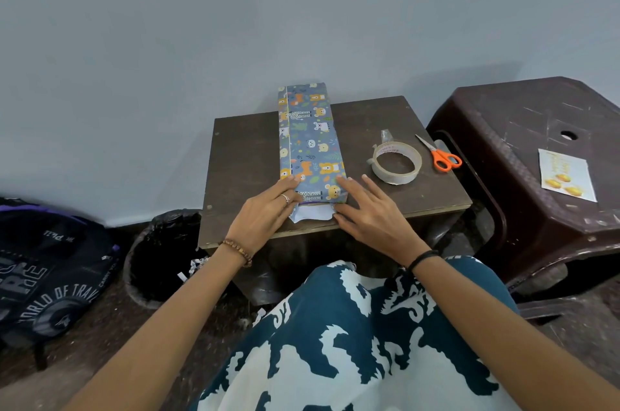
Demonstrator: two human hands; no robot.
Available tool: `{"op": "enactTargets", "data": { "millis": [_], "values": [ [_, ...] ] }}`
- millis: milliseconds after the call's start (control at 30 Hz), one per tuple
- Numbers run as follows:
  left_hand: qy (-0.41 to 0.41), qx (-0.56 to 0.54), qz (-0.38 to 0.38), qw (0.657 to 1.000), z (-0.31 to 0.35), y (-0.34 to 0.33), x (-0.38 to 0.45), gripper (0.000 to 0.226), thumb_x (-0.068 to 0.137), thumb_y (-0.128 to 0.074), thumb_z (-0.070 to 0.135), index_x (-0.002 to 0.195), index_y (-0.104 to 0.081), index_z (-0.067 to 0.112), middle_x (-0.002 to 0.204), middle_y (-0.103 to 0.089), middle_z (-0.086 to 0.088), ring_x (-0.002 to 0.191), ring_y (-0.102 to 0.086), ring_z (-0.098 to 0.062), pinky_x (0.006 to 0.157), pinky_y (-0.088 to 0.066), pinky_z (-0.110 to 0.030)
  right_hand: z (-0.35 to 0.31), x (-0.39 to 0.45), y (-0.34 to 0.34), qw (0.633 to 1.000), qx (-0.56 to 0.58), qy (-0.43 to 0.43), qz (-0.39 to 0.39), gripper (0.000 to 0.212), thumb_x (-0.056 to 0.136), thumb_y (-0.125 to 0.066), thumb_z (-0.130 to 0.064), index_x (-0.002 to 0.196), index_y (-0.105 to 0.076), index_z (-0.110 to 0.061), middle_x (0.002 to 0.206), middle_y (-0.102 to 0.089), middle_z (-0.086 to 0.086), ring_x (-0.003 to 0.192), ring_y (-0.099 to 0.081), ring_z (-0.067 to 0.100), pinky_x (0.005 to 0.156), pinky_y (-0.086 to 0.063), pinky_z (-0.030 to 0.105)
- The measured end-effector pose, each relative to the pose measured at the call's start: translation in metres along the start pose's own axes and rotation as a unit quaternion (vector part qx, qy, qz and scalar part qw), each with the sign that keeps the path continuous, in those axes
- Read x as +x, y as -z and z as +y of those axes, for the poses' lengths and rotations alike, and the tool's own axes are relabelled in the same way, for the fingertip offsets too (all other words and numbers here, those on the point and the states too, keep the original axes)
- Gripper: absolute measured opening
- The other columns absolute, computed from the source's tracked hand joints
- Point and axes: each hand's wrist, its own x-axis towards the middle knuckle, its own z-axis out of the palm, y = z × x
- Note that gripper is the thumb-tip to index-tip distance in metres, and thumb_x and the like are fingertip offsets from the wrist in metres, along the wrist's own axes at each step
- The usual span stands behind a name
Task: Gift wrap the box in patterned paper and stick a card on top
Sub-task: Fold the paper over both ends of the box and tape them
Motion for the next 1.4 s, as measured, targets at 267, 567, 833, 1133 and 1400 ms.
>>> {"op": "enactTargets", "data": {
  "millis": [267,567,833,1133,1400],
  "values": [
    [0.004,0.028,-0.008,1.000,0.001,0.001,0.000,0.022,0.089,-0.043,0.021,0.095,-0.063,0.014,0.122,-0.061,-0.003,0.116,-0.046,-0.007,0.084,-0.040,-0.023,-0.009,0.004,-0.005,0.998,-0.006,-0.037,0.055,0.021,0.090,-0.048,-0.016,0.082,-0.066,-0.008,0.120,-0.063,0.016,0.102,-0.066,0.024,0.089,-0.053,0.041],
    [0.013,0.073,-0.029,0.997,0.010,0.000,-0.001,0.043,0.083,-0.047,0.052,0.097,-0.064,0.015,0.128,-0.058,-0.004,0.116,-0.059,-0.017,0.076,-0.055,-0.024,-0.015,0.011,0.000,0.992,0.029,-0.080,0.089,0.020,0.089,-0.050,-0.016,0.082,-0.066,-0.007,0.108,-0.068,0.010,0.091,-0.068,0.018,0.085,-0.055,0.034],
    [-0.016,0.143,0.020,0.989,0.012,-0.014,-0.001,0.023,0.086,-0.047,0.021,0.088,-0.066,0.007,0.121,-0.063,-0.010,0.116,-0.059,-0.020,0.082,-0.053,-0.027,-0.017,0.013,0.003,0.987,0.047,-0.111,0.105,0.016,0.088,-0.054,-0.016,0.080,-0.065,-0.008,0.104,-0.068,0.007,0.086,-0.066,0.016,0.082,-0.054,0.029],
    [-0.081,0.212,0.038,0.973,0.011,-0.009,0.004,0.026,0.089,-0.044,0.016,0.087,-0.067,0.005,0.108,-0.067,-0.014,0.109,-0.063,-0.023,0.084,-0.055,-0.030,-0.011,0.010,0.000,0.988,0.053,-0.125,0.067,0.013,0.086,-0.063,-0.026,0.085,-0.066,-0.014,0.107,-0.066,0.003,0.092,-0.065,0.018,0.086,-0.047,0.026],
    [-0.101,0.186,0.009,0.977,0.000,0.001,0.002,0.028,0.087,-0.043,0.039,0.100,-0.044,0.015,0.117,-0.064,-0.008,0.099,-0.067,-0.018,0.065,-0.052,-0.021,-0.009,0.013,-0.001,0.982,0.093,-0.144,0.077,0.011,0.086,-0.063,-0.022,0.084,-0.067,-0.012,0.101,-0.067,0.002,0.087,-0.064,0.014,0.079,-0.043,0.021]
  ]
}}
